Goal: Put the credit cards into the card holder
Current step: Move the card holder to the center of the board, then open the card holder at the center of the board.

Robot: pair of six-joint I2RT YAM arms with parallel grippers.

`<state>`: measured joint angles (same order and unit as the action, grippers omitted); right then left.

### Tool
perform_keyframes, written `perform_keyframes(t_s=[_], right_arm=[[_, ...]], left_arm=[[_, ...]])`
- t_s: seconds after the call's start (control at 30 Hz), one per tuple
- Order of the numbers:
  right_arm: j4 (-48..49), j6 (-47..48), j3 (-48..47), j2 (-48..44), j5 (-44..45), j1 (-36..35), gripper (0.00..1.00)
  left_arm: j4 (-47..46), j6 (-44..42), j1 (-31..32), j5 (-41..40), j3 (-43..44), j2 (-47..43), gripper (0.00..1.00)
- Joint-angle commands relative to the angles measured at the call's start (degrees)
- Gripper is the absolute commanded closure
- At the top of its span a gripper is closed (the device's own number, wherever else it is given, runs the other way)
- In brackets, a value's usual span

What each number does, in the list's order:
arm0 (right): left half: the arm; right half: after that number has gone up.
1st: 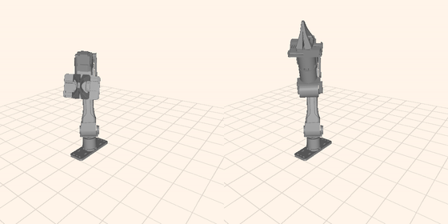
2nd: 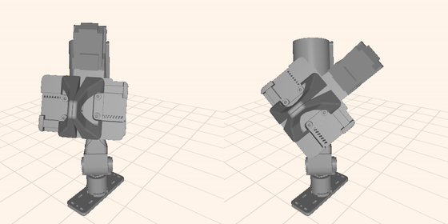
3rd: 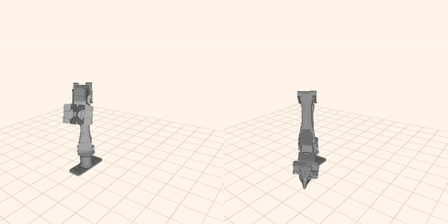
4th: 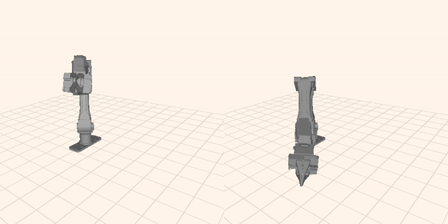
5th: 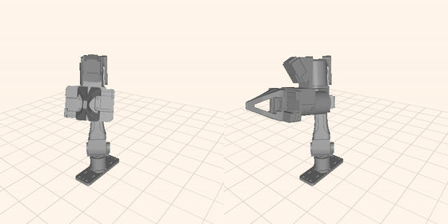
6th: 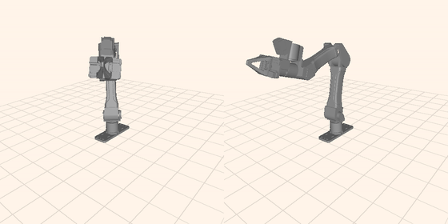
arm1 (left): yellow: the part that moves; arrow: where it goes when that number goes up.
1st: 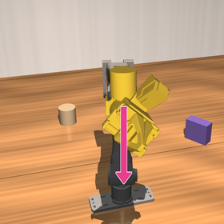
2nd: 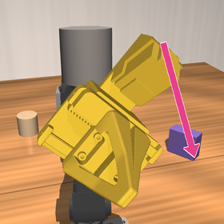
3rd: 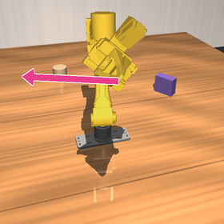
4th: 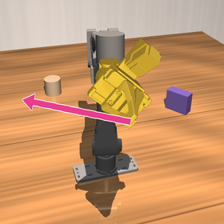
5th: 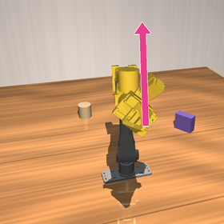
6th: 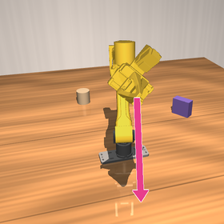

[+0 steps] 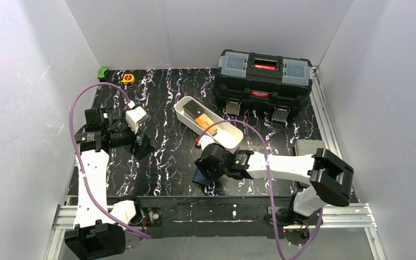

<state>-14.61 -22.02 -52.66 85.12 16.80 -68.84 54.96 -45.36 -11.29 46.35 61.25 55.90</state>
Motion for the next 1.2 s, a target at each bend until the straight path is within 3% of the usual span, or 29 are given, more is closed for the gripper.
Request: perform_keyframes(t_s=[0.0,0.13,0.37,0.77,1.0,1.1,1.17], right_arm=[[-0.4,-1.4,-0.5,3.7,-6.6,0.7,0.26],[1.9,-1.8,0.9,3.7,-9.8,1.9,0.13],[10.0,-4.5,4.6,3.1,-16.4,7.8,0.13],[10.0,-3.6,-2.0,10.0,-20.1,8.0,0.23],[9.9,-3.8,0.3,9.4,-19.8,8.2,0.25],[11.1,-4.0,1.6,8.6,-20.1,8.3,0.34],[11.1,-3.6,1.2,9.1,-20.3,8.4,0.47]], left_arm=[[0.9,-1.5,0.2,2.6,-0.1,-2.2,0.01],[1.0,-1.9,0.2,2.9,-0.6,-2.8,0.01],[2.5,-6.0,0.3,3.9,-1.3,-3.3,0.01],[3.9,-14.0,0.8,3.3,-3.6,-4.1,0.01],[2.7,-20.6,1.3,1.4,-7.0,-4.2,0.01],[1.8,-24.1,1.9,0.6,-9.2,-4.7,0.01],[0.3,-25.4,2.9,-0.1,-10.8,-5.2,0.01]])
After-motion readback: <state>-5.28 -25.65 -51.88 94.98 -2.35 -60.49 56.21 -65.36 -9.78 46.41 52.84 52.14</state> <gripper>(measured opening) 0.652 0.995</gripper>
